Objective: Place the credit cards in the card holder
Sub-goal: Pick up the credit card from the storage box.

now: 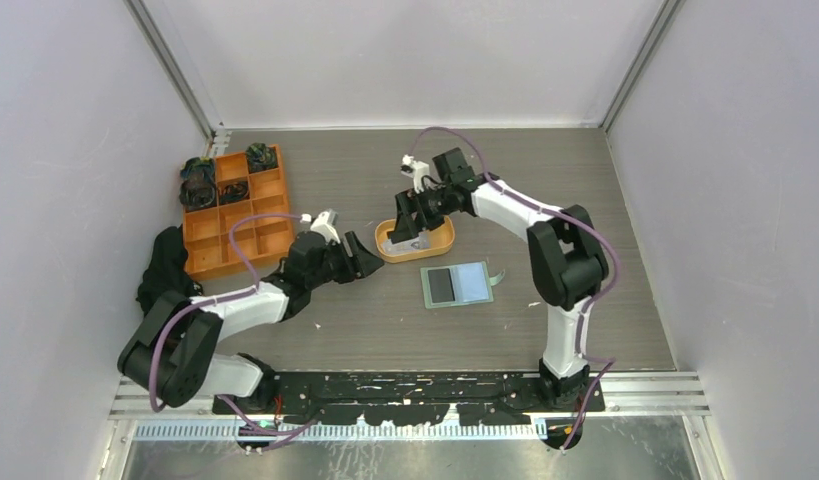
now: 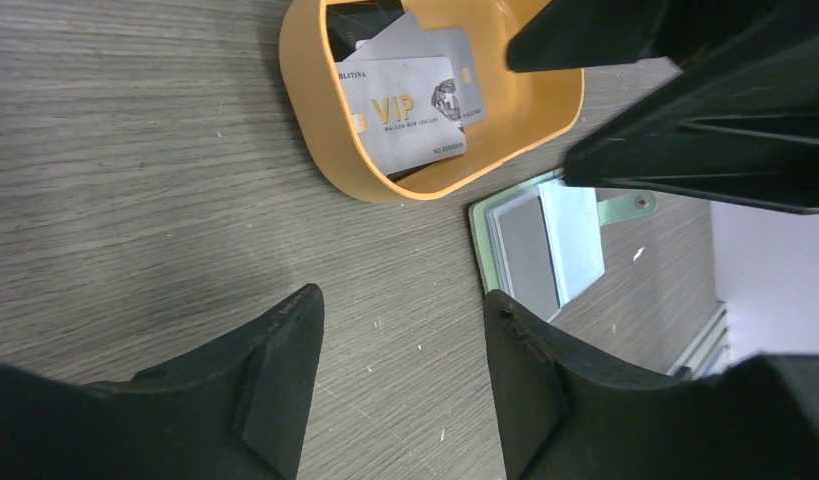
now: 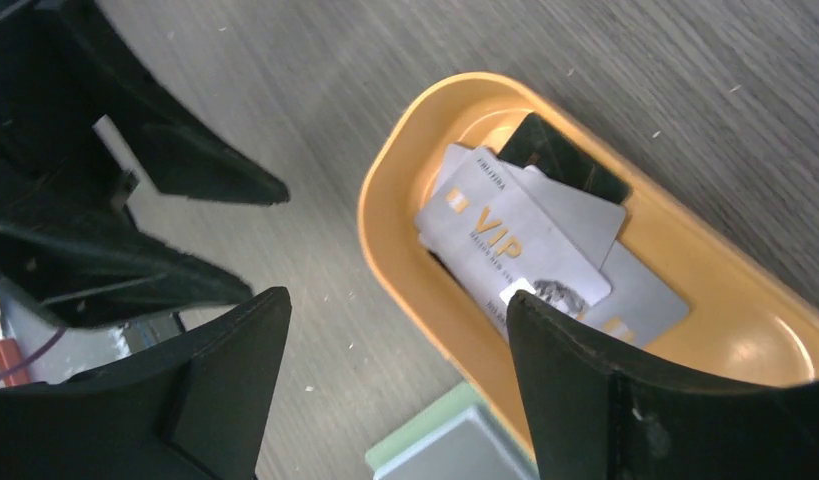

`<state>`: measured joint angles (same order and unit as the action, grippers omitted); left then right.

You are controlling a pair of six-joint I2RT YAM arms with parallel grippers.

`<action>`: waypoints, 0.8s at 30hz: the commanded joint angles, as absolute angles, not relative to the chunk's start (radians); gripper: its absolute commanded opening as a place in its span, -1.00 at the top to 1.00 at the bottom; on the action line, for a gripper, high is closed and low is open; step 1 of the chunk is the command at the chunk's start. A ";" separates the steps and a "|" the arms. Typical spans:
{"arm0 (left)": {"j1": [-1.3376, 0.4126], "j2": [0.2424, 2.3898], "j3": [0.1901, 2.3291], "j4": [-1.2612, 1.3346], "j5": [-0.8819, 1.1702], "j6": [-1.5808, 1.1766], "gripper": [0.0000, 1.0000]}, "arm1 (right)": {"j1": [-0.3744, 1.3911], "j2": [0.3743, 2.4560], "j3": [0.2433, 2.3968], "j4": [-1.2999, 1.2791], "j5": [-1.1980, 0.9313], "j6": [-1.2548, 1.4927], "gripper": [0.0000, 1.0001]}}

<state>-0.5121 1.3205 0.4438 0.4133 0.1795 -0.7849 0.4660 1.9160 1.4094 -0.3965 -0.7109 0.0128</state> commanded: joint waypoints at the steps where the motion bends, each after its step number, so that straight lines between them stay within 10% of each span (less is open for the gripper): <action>1: -0.476 1.368 0.490 0.535 0.275 -0.845 -0.19 | 0.482 1.982 1.523 -0.403 -0.614 0.064 -0.58; 8: -0.469 1.474 0.569 0.471 0.246 -0.859 -0.06 | 0.491 2.038 1.553 -0.452 -0.491 0.078 -0.27; 24: -0.470 1.647 0.742 0.293 0.225 -0.817 0.44 | 0.517 2.125 1.585 -0.513 -0.424 0.087 -0.31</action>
